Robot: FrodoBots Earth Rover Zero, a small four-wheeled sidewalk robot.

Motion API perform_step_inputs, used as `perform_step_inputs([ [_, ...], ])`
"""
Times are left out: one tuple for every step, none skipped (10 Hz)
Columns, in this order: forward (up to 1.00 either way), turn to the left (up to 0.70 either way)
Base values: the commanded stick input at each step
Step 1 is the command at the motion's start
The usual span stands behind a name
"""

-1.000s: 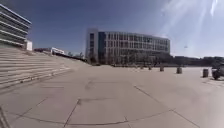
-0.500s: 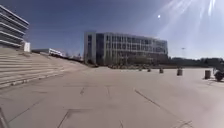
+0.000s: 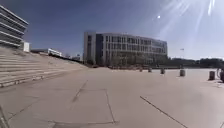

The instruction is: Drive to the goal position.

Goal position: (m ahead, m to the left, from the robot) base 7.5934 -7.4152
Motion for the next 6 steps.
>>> perform_step_inputs([
  [0.70, 0.00],
  [0.70, 0.00],
  [0.70, 0.00],
  [0.70, 0.00],
  [0.70, 0.00],
  [0.70, 0.00],
])
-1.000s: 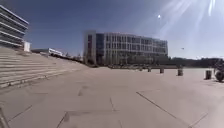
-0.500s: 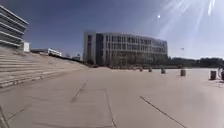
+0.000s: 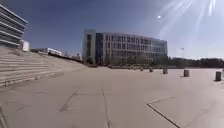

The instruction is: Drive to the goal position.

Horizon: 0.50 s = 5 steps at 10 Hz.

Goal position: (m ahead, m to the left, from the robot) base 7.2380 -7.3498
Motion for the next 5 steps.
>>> perform_step_inputs([
  [0.70, -0.02],
  [0.70, -0.09],
  [0.70, -0.14],
  [0.70, -0.14],
  [0.70, -0.14],
])
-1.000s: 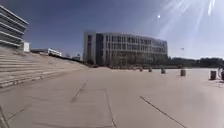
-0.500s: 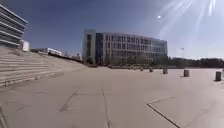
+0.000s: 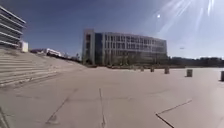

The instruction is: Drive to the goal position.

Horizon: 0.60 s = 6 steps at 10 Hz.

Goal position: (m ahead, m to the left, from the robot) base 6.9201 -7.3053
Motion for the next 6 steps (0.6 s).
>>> perform_step_inputs([
  [0.70, -0.14],
  [0.70, -0.14],
  [0.70, -0.14],
  [0.70, -0.14],
  [0.70, -0.14],
  [0.70, -0.14],
])
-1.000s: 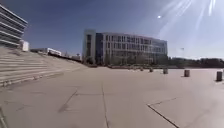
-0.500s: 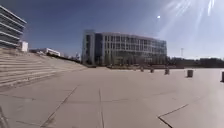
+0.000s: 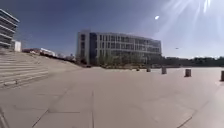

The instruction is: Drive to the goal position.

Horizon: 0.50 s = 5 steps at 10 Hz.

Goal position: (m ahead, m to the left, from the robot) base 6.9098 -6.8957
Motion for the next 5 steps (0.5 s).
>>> perform_step_inputs([
  [0.70, -0.08],
  [0.70, -0.01],
  [0.70, 0.00],
  [0.70, 0.00],
  [0.70, 0.00],
])
